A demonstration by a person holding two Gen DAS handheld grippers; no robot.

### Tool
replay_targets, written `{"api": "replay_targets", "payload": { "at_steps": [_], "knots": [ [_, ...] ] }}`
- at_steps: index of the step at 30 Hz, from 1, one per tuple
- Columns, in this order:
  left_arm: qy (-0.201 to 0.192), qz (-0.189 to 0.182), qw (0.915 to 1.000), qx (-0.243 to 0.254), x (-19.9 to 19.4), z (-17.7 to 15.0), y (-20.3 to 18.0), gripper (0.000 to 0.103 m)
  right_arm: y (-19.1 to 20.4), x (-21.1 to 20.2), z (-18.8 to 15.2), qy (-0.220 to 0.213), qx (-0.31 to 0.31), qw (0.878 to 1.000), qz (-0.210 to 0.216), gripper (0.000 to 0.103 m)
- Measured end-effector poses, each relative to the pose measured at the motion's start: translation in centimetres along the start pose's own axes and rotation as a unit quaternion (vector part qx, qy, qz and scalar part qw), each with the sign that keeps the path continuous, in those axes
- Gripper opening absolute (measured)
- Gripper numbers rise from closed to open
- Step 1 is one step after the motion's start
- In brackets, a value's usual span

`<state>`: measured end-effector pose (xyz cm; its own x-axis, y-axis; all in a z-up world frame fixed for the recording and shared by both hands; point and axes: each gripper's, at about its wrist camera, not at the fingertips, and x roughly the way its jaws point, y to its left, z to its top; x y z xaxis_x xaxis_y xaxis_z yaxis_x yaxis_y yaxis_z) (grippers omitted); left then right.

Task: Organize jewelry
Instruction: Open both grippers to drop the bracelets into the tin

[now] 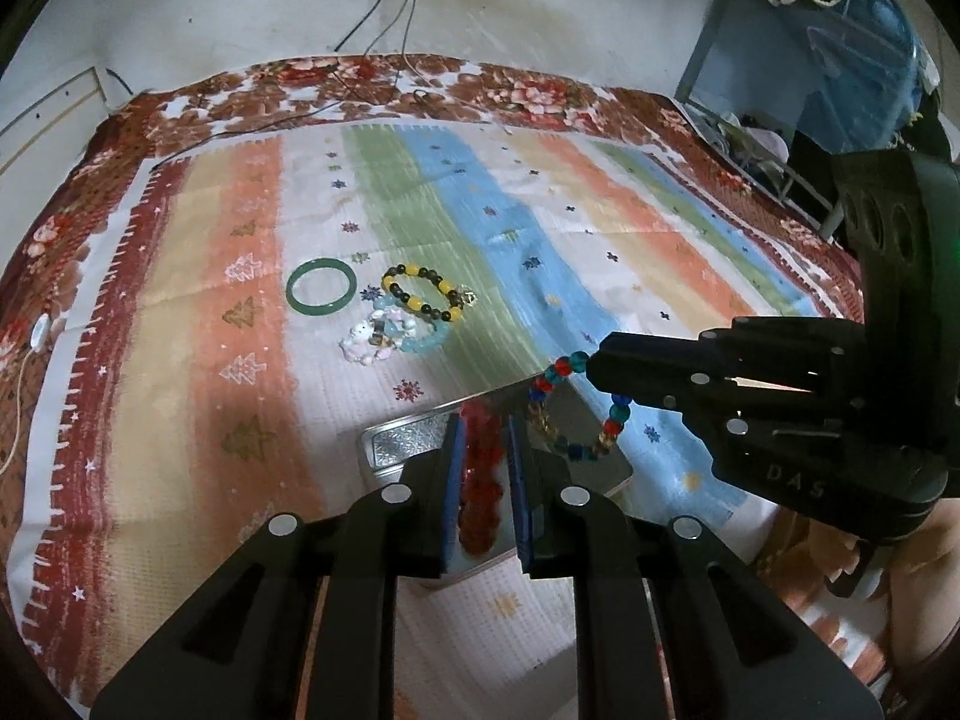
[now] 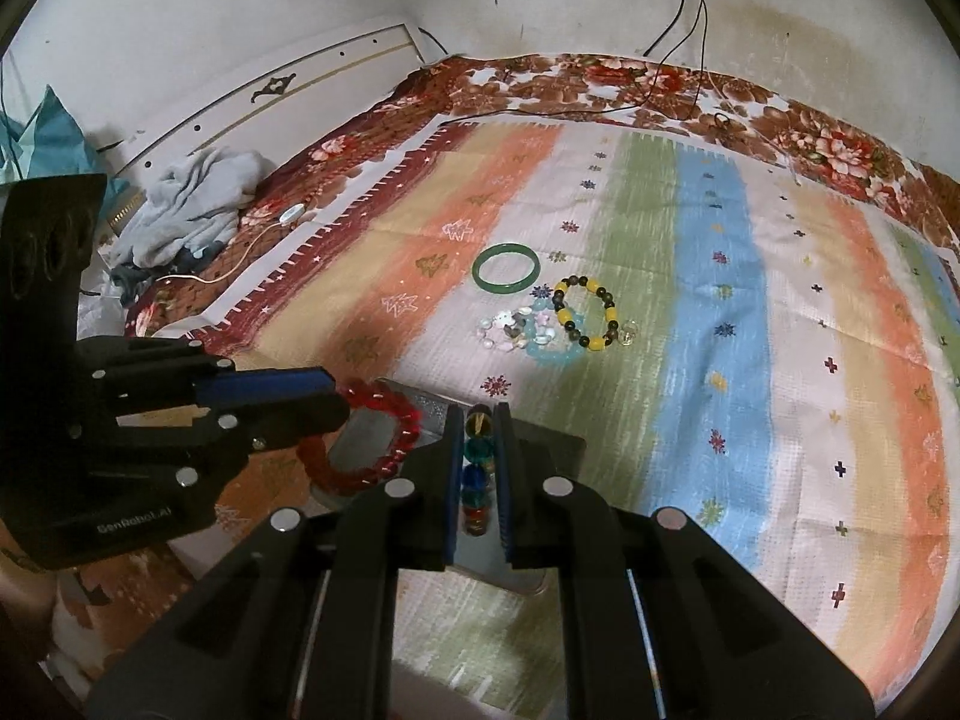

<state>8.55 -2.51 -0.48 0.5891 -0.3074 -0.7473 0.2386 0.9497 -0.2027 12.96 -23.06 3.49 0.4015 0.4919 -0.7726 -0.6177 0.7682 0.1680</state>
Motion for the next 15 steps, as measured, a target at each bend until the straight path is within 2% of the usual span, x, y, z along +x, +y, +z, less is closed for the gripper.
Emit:
{"api": "replay_targets", "payload": {
  "at_steps": [1,2,4,6,8,15],
  "knots": [
    [-0.005,0.008,1.0,0.001,-0.1,0.0,0.0,0.035,-0.1,0.0,0.0,0.0,0.002,1.0,-0.001,0.015],
    [-0.011,0.02,0.9997,0.003,-0.2,0.1,0.1,0.036,-0.3,0.1,0.0,0.0,0.004,1.0,-0.005,0.026],
    [-0.01,0.028,0.9995,0.003,-0.1,0.1,0.5,0.037,-0.8,0.3,0.0,0.0,0.005,1.0,-0.014,0.041],
    [-0.008,0.046,0.9989,0.002,0.2,0.3,0.8,0.039,-1.1,0.6,-0.1,0.003,0.004,1.0,-0.026,0.042],
    [-0.006,0.058,0.9983,0.002,0.4,0.4,1.2,0.041,-1.4,0.9,-0.1,0.004,0.007,0.999,-0.031,0.048],
    [-0.002,0.075,0.9971,-0.014,1.2,1.3,2.9,0.047,-2.8,2.1,0.4,0.008,0.02,0.999,-0.046,0.049]
  ]
}}
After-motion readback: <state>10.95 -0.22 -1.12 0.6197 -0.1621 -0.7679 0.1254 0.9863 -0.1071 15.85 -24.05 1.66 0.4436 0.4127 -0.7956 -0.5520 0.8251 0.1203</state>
